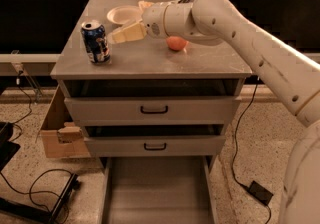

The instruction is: Place pepsi can into bottom drawer

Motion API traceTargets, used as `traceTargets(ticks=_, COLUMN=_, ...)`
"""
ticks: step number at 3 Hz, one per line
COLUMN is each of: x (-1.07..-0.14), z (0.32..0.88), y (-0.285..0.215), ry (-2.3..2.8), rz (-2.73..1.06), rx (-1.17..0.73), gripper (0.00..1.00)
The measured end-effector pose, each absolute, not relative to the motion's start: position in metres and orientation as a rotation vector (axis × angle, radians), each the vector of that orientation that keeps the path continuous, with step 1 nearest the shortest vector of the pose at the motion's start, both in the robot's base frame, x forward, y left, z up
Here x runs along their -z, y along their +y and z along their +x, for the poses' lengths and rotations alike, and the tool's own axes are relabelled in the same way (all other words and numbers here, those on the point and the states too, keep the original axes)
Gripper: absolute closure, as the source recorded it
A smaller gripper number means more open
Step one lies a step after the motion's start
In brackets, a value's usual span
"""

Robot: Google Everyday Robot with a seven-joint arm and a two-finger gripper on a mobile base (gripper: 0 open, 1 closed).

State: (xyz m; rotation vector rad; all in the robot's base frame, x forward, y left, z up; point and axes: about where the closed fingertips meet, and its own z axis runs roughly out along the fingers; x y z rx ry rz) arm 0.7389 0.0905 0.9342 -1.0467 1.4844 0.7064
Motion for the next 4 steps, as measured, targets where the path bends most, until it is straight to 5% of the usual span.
traceTargets(ticks=3, x=-0.929, z=0.713, y=0.173, ry=1.393, rz=-1.121, rx=-0.791, gripper=0.00)
traceTargets(ticks=4, x=-0.918, z=0.705, y=0.194, ry=1.397, rz=-1.150, rx=-0.817, gripper=0.18)
